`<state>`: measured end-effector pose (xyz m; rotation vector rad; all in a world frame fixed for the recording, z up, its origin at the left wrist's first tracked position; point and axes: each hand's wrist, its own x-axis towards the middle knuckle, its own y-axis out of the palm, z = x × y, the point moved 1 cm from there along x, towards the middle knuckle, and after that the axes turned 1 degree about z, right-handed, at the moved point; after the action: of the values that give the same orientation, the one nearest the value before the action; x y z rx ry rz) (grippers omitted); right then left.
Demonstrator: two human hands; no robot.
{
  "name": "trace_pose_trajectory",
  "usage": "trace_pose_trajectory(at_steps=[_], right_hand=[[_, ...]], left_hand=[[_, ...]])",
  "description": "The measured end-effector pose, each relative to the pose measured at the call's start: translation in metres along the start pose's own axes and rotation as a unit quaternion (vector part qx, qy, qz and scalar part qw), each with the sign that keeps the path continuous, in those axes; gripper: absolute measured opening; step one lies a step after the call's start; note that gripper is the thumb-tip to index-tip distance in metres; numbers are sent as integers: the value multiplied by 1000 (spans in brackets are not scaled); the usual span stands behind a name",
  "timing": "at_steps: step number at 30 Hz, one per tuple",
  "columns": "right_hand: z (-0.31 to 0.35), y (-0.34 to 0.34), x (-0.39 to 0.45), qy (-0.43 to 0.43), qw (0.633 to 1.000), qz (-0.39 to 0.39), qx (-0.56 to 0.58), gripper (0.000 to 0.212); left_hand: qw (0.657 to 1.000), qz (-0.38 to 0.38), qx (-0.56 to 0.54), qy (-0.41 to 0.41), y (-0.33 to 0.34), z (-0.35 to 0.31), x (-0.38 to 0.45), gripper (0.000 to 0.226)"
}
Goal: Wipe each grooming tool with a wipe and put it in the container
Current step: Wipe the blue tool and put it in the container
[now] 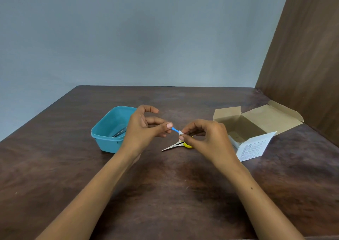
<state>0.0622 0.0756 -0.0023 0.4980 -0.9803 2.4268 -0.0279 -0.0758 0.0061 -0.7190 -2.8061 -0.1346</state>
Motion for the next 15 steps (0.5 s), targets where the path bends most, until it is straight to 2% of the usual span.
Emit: trace_pose_trajectory(at_steps=[4,7,11,15], right_hand=[[7,3,2,2,1000,-13,26,10],[10,2,5,25,994,-35,97,12],[13,-4,7,115,941,-70,312,12],[14,-4,6,179,893,-81,405,9]], left_hand=[[999,16,49,7,6,3,-3,43],[1000,7,10,22,9,3,-3,35],[998,46,26,-25,13,1,-8,32],[986,139,66,-65,20,5,-13,28]])
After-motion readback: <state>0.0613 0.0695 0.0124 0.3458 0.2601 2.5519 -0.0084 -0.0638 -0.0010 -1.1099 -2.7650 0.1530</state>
